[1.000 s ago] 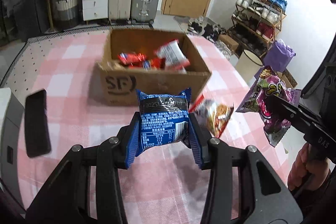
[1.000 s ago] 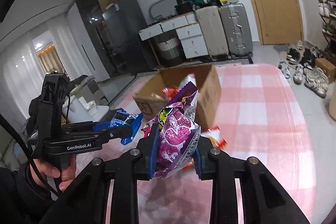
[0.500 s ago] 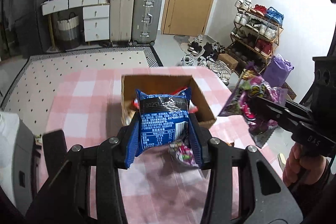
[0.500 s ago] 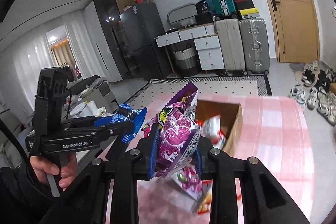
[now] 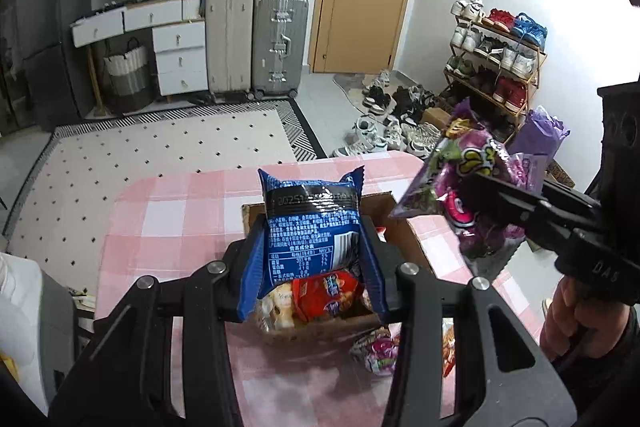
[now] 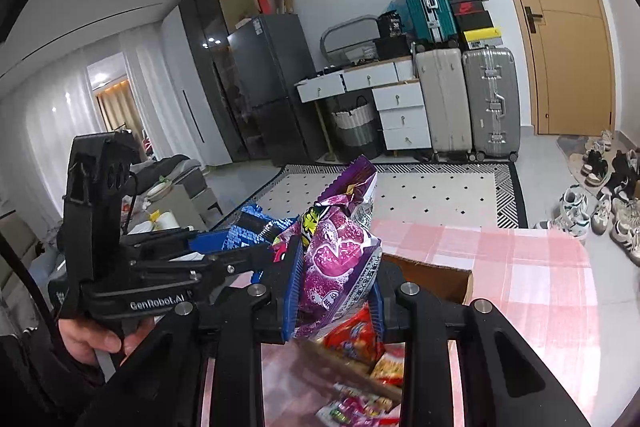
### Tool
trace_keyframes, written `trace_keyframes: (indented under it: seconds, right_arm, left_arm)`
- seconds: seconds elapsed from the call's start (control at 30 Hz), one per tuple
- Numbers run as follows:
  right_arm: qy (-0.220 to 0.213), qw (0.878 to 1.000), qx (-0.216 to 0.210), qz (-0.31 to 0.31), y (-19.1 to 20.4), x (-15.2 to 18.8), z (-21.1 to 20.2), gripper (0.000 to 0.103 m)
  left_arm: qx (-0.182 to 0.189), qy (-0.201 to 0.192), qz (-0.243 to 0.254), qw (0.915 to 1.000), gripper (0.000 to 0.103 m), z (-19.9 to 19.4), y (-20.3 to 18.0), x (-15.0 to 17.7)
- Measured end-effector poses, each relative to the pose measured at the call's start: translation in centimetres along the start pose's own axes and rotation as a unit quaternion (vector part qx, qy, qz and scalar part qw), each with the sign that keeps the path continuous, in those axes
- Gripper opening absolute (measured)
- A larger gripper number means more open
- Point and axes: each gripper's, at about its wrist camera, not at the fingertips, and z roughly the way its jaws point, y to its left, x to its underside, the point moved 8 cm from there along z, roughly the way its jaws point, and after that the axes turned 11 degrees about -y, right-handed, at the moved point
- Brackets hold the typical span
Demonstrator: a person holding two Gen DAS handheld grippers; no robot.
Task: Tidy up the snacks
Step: 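Carry the blue cookie pack and purple candy bag over the box with both grippers, then open both grippers to drop the blue pack and purple bag into the box, then withdraw both grippers from the box toward the remaining snack bags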
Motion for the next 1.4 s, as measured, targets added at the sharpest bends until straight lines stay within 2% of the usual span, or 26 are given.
trace_keyframes:
  seconds: [0.27, 0.4, 0.53, 0.57, 0.6, 0.7, 0.73, 0.77, 0.8, 0.9, 0.93, 1.17, 1.27, 1.4]
  right_arm:
    - [0.032, 0.999, 0.034, -0.017, -3.3, 0.8, 5.5, 0.029]
    - [0.046, 0.997, 0.052, -0.022, -5.0, 1.8, 8.1, 0.029]
    - [0.062, 0.996, 0.058, -0.022, -6.1, 3.2, 10.1, 0.029]
    - [0.065, 0.996, 0.057, -0.021, -6.3, 3.6, 10.4, 0.029]
    - [0.067, 0.996, 0.053, -0.017, -6.4, 3.9, 10.8, 0.030]
    - [0.068, 0.995, 0.063, -0.019, -7.1, 4.4, 11.5, 0.041]
    - [0.067, 0.996, 0.064, -0.019, -7.3, 4.5, 11.5, 0.052]
    - [0.064, 0.996, 0.063, -0.020, -7.3, 4.6, 11.4, 0.055]
    - [0.058, 0.996, 0.065, -0.024, -7.4, 4.5, 11.1, 0.055]
    - [0.042, 0.996, 0.068, -0.033, -7.3, 4.0, 9.8, 0.056]
    - [0.038, 0.996, 0.067, -0.033, -7.2, 3.9, 9.4, 0.058]
    - [0.003, 0.997, 0.067, -0.038, -6.4, 2.9, 4.7, 0.067]
    - [-0.015, 0.997, 0.069, -0.043, -5.7, 2.4, 2.4, 0.073]
    - [-0.034, 0.996, 0.070, -0.048, -4.6, 2.2, -0.9, 0.077]
  left_arm:
    - [0.014, 0.031, 0.000, 0.9994, 0.040, 7.4, 0.0, 0.5]
    - [0.026, 0.044, -0.006, 0.9987, 0.041, 10.4, -0.2, 1.8]
    - [0.019, 0.055, 0.003, 0.9983, 0.041, 12.4, -0.8, 3.6]
    - [0.020, 0.060, 0.007, 0.9980, 0.042, 12.9, -1.0, 3.9]
    - [0.020, 0.064, 0.010, 0.9977, 0.048, 13.3, -1.2, 4.3]
    - [0.018, 0.063, 0.008, 0.9978, 0.056, 13.9, -1.5, 4.8]
    - [0.017, 0.063, 0.007, 0.9979, 0.063, 13.8, -1.5, 5.2]
    - [0.014, 0.064, 0.005, 0.9979, 0.067, 13.8, -1.4, 5.3]
    - [0.011, 0.062, 0.003, 0.9980, 0.072, 13.7, -1.4, 5.3]
    - [0.012, 0.045, 0.010, 0.9989, 0.076, 12.5, -1.7, 5.1]
    - [0.009, 0.037, 0.014, 0.9992, 0.082, 11.8, -1.9, 4.9]
    - [0.006, 0.010, 0.025, 0.9996, 0.084, 8.0, -3.6, 4.6]
    - [0.006, 0.000, 0.020, 0.9998, 0.084, 6.4, -4.2, 4.7]
    - [0.006, -0.009, -0.003, 0.9999, 0.085, 3.9, -4.4, 4.7]
